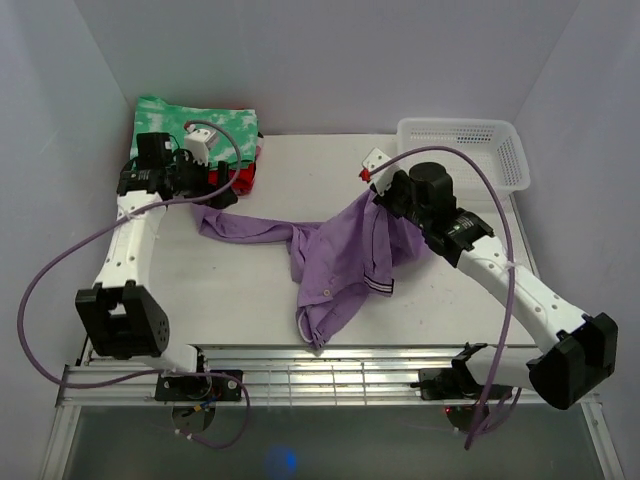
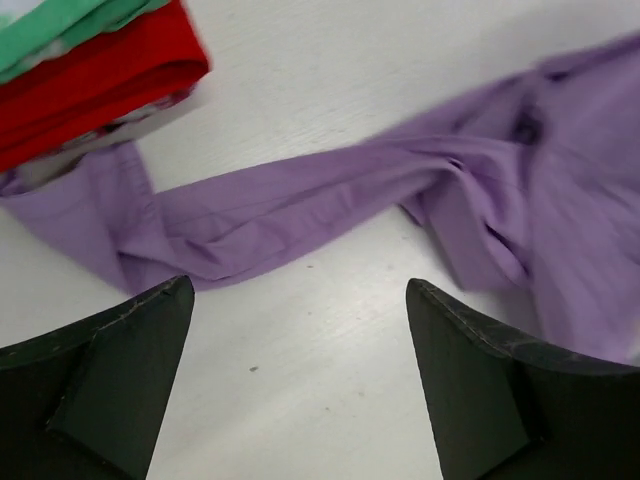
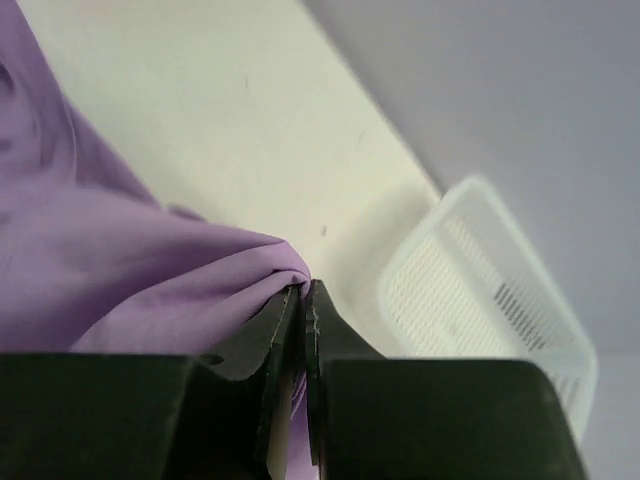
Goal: Fold and stack the trousers
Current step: Flatten the trousers out
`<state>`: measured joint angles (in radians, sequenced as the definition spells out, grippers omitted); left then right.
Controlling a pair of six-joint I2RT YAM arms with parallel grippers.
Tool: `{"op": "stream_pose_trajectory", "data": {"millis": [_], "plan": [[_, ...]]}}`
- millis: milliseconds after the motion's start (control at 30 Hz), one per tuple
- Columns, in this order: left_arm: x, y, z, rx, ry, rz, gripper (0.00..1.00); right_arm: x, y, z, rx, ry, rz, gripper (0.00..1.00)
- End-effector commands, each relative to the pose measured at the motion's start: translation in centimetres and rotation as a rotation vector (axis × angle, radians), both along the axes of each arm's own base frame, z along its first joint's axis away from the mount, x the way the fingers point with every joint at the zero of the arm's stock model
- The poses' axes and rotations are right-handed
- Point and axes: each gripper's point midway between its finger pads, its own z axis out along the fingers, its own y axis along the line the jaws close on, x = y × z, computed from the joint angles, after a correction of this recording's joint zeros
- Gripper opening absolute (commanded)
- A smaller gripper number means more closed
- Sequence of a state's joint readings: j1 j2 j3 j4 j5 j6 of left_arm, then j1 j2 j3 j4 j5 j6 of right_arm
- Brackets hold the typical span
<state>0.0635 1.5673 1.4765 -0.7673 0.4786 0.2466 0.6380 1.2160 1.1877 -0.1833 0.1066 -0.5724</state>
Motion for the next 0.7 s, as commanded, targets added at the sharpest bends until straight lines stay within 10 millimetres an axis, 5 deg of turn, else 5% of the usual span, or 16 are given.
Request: {"op": "stream_pose_trajectory", "data": {"millis": [0, 33, 133, 300, 367, 500, 600, 633, 667], "plan": [[-6.8, -5.2, 7.8, -0.097, -0.240, -0.344, 0.98, 1.7, -2.7, -4.1, 0.041, 0.087, -0.060, 0.08], [-8.1, -5.9, 7.5, -0.092, -0.240, -0.409, 0.98, 2.7, -4.3, -4.9, 0.048, 0.103, -0.090, 0.08], [-11.8, -9.9, 6.0, -0.098, -0.218, -0.563, 0.98, 3.5, -4.9, -6.8, 0.064, 0.163, -0.056, 0.08], [-16.3, -16.2, 0.5, -0.032, -0.068, -0.734, 0.97, 5.6, -4.8, -9.3, 0.016, 0.278, -0.095, 0.08], [-18.1, -18.5, -2.1, 0.013, -0.010, -0.788, 0.98, 6.3, -5.6, -11.9, -0.061, 0.379, -0.133, 0.10], [-19.3, -19.6, -5.5, 0.154, -0.003, -0.820, 0.98, 5.7, -8.7, -16.4, -0.186, 0.545, -0.218, 0.26], [-20.4, -19.7, -7.2, 0.164, 0.075, -0.822, 0.98, 4.6, -11.1, -16.3, -0.228, 0.586, -0.258, 0.44], [-20.9, -19.5, -7.6, 0.161, 0.100, -0.825, 0.98, 4.3, -11.9, -15.2, -0.220, 0.573, -0.267, 0.61], [-21.4, -19.2, -8.2, 0.162, 0.125, -0.822, 0.98, 4.0, -12.4, -14.6, -0.239, 0.561, -0.258, 0.68]]}}
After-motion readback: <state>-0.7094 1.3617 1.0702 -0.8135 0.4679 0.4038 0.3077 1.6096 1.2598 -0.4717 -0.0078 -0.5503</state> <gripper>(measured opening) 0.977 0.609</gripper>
